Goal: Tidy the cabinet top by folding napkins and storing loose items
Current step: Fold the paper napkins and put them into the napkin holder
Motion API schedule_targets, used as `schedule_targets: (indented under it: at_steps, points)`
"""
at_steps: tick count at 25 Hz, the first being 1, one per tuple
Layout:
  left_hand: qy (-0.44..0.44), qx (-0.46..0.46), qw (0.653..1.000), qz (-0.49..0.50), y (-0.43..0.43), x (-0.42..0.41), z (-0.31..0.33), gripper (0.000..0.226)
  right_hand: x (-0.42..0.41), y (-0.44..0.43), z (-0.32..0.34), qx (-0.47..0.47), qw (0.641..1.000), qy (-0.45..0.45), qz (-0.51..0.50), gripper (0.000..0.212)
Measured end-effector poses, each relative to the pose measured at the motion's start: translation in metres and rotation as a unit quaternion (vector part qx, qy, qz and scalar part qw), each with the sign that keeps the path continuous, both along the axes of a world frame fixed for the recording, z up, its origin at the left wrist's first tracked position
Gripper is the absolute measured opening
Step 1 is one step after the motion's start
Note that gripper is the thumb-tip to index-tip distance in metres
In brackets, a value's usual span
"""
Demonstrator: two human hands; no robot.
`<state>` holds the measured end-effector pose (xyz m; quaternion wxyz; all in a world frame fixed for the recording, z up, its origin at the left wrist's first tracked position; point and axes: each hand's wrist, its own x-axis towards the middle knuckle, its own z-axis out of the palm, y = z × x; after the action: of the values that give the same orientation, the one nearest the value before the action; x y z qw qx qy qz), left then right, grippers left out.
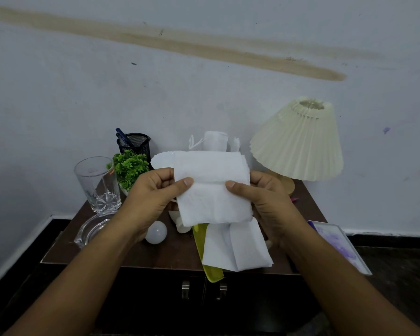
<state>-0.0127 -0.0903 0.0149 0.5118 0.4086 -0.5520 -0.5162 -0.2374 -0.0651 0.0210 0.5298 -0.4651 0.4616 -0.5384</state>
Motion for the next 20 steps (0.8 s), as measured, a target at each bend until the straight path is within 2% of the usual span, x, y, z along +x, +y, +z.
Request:
schedule_targets:
  at_steps: [7, 14, 20]
  points:
    - [0.009, -0.017, 1.0, -0.017, 0.005, -0.003, 0.001, 0.023, 0.003, 0.004, 0.001, 0.008, 0.999, 0.009, 0.036, 0.037]
    - [0.0, 0.006, 0.998, -0.061, 0.011, -0.008, 0.002, 0.02, 0.008, 0.005, -0.002, 0.013, 0.998, 0.002, 0.061, 0.046]
    - [0.003, -0.013, 1.0, -0.026, 0.006, -0.002, 0.005, 0.018, -0.001, 0.003, 0.006, 0.006, 0.999, 0.019, 0.031, 0.033]
